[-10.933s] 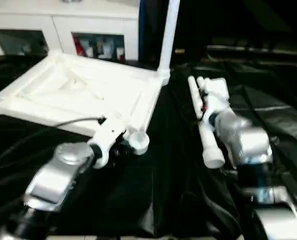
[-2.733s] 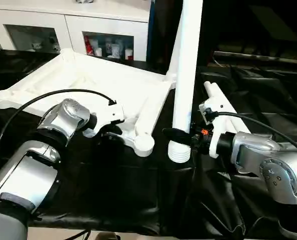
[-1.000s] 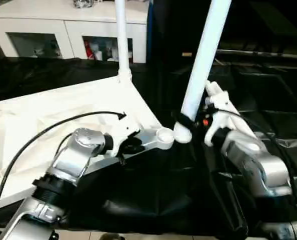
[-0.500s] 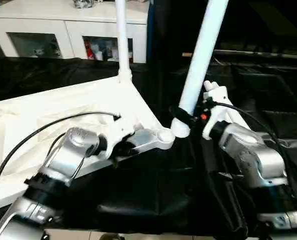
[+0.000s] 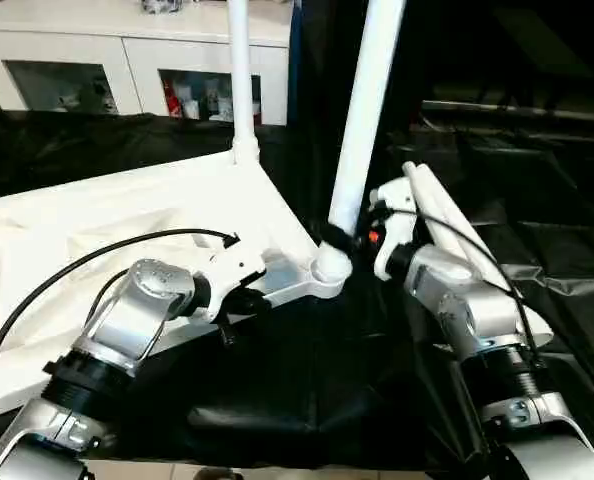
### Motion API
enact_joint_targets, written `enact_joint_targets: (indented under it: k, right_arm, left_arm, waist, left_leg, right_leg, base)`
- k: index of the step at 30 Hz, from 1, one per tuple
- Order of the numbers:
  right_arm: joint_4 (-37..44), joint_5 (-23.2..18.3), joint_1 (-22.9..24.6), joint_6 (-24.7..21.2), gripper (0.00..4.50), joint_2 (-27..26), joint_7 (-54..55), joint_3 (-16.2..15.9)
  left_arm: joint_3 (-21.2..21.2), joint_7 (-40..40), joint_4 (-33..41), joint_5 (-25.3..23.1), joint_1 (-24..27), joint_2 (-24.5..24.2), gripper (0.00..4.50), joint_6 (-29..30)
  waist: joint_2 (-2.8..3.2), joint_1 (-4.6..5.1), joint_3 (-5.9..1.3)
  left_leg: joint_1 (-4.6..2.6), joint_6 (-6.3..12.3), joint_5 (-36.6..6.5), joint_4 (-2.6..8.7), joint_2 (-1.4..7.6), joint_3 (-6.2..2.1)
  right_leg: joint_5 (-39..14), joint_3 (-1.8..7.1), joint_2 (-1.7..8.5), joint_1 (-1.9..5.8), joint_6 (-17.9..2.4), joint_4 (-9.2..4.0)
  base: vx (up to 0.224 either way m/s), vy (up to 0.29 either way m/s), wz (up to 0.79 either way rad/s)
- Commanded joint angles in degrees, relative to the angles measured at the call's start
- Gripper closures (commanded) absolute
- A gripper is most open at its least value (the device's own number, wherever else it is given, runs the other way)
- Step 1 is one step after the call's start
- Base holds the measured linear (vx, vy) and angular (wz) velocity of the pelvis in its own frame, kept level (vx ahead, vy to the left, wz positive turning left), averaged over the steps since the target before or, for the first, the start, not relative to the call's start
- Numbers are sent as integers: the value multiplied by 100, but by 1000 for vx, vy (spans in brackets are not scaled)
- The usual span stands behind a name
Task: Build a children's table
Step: Insert table leg to table base
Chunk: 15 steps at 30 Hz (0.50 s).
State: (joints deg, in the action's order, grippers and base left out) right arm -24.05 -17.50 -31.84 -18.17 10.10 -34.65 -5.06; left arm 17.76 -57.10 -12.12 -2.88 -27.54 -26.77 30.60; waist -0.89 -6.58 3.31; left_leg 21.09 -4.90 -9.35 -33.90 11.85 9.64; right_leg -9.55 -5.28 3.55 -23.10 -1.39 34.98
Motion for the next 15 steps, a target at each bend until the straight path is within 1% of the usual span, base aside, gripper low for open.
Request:
enact_joint_targets:
  k: [1,2,3,4,5,6,7,8,9,10,12,15]
  right_arm:
    - [-216,67,-199,249,259,-32,-59,31]
    - [-407,73,-246,368,259,-87,-35,92]
    - [-494,65,-267,412,259,-111,-25,123]
    - [-737,44,-325,532,259,-175,-3,202]
    - [-737,44,-325,532,259,-175,-3,202]
    - [-881,50,-349,598,259,-195,-1,211]
    - [-907,53,-350,610,259,-198,-4,210]
    - [-964,58,-352,636,259,-206,-9,207]
    - [-1060,85,-349,694,259,-231,-38,196]
    - [-1069,88,-348,699,259,-234,-42,196]
    - [-1104,103,-341,717,259,-252,-59,190]
    - [-1199,120,-330,760,259,-287,-95,195]
  left_arm:
    - [-6,6,209,72,55,-15,450,-41]
    - [-31,36,251,95,100,1,450,-76]
    - [-41,42,270,113,116,11,450,-117]
    - [-76,55,322,174,157,55,450,-328]
    - [-76,55,322,174,157,55,450,-328]
    - [-96,20,394,251,177,89,450,-418]
    - [-97,2,417,270,184,94,450,-462]
    - [-99,-35,464,311,200,104,450,-555]
    - [-102,-59,530,349,219,116,450,-655]
    - [-102,-59,535,350,220,117,450,-662]
    - [-110,-45,542,353,224,123,450,-642]
    - [-132,-7,558,351,255,129,450,-623]
  waist:
    - [-6,18,-411]
    - [-11,28,-400]
    - [-7,40,-399]
    - [0,36,-406]
    - [-3,43,-402]
    - [-6,26,-409]
    - [-4,36,-408]
    - [-1,26,-416]
    - [-5,28,-416]
    - [-1,26,-417]
    - [-6,30,-414]
    - [3,30,-402]
  left_leg:
    - [-75,-4,-1314,395,136,-34]
    - [-76,10,-1317,396,127,-27]
    - [-68,10,-1312,393,130,-30]
    - [-69,12,-1309,390,130,-32]
    - [-75,17,-1326,390,132,-27]
    - [-85,23,-1296,388,143,-28]
    - [-71,25,-1275,394,145,-29]
    - [-77,24,-1239,399,151,-32]
    - [-65,39,-1188,397,144,-25]
    - [-70,43,-1196,395,144,-24]
    - [-73,46,-1211,392,138,-17]
    - [-80,35,-1299,401,140,-22]
  right_leg:
    - [-1944,314,489,276,-714,-460]
    - [-1965,314,477,276,-719,-473]
    - [-1951,319,489,278,-760,-464]
    - [-1954,315,494,280,-775,-463]
    - [-1960,318,487,271,-786,-472]
    - [-1875,321,486,264,-809,-455]
    - [-1814,323,482,277,-827,-443]
    - [-1736,319,475,282,-841,-429]
    - [-1589,323,469,289,-882,-412]
    - [-1574,324,473,284,-889,-413]
    - [-1587,328,472,286,-888,-414]
    - [-1768,323,476,282,-854,-438]
  base:
    - [0,0,0]
    - [0,0,0]
    - [0,0,0]
    - [0,0,0]
    - [0,0,0]
    - [0,0,0]
    - [0,0,0]
    - [0,0,0]
    - [0,0,0]
    - [0,0,0]
    - [0,0,0]
    - [0,0,0]
